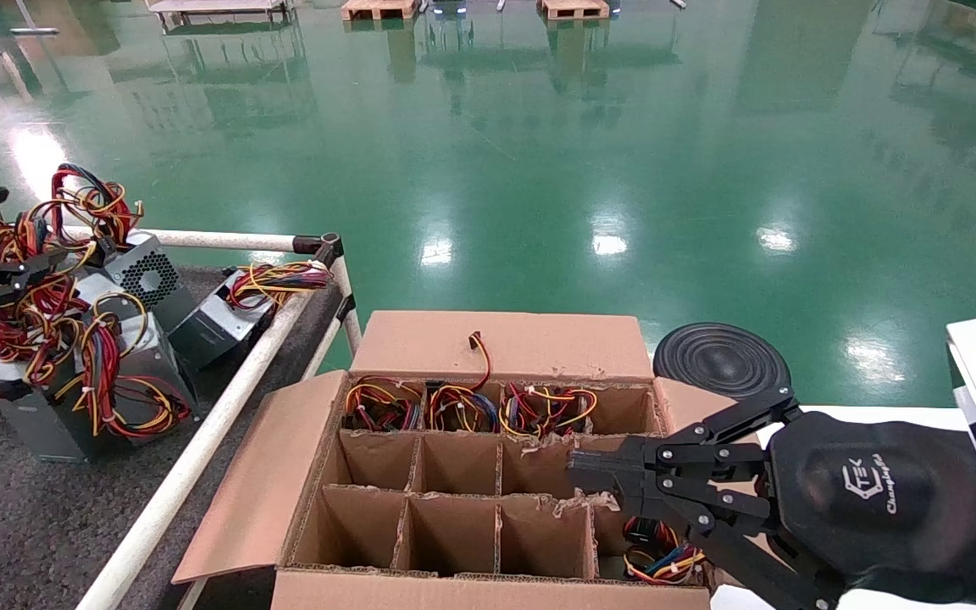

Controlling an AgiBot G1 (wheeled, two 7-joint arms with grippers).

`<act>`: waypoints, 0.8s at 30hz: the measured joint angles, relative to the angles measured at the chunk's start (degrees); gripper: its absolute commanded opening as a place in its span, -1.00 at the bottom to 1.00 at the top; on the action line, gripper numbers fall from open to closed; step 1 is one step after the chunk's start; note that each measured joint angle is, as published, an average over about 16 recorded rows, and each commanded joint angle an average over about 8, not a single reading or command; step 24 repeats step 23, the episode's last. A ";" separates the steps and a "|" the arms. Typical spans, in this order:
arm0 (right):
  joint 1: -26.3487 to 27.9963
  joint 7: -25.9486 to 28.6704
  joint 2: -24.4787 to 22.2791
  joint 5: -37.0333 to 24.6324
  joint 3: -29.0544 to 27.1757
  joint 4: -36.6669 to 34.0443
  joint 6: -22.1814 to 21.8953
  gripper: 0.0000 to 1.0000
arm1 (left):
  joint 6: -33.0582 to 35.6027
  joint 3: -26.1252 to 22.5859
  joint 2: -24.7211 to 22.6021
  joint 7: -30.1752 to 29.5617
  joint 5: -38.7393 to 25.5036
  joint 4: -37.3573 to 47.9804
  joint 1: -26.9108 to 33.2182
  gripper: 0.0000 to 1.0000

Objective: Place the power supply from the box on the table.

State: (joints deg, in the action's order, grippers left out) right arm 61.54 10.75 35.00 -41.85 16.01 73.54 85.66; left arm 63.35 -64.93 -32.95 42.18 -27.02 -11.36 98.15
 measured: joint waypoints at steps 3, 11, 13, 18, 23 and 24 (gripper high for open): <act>0.00 0.00 0.00 0.00 0.00 0.00 0.00 -1.00 | -0.46 0.17 0.24 -0.04 0.06 -0.82 0.08 1.00; 0.00 0.00 0.00 0.00 0.00 0.00 0.00 -1.00 | -2.17 1.31 -0.06 1.36 0.27 -3.35 1.28 1.00; 0.00 0.00 0.00 0.00 0.00 0.00 0.00 -1.00 | -2.69 1.72 -0.34 2.05 0.34 -4.03 1.77 1.00; 0.00 0.00 0.00 0.00 0.00 0.00 0.00 -1.00 | -3.76 2.53 -0.94 3.63 0.40 -5.36 2.81 1.00; 0.00 0.00 0.00 0.00 0.00 0.00 0.00 -1.00 | -4.56 2.95 -1.35 4.67 0.35 -6.18 3.46 1.00; 0.00 0.00 0.00 0.00 0.00 0.00 0.00 -1.00 | -4.56 2.95 -1.35 4.67 0.35 -6.18 3.46 1.00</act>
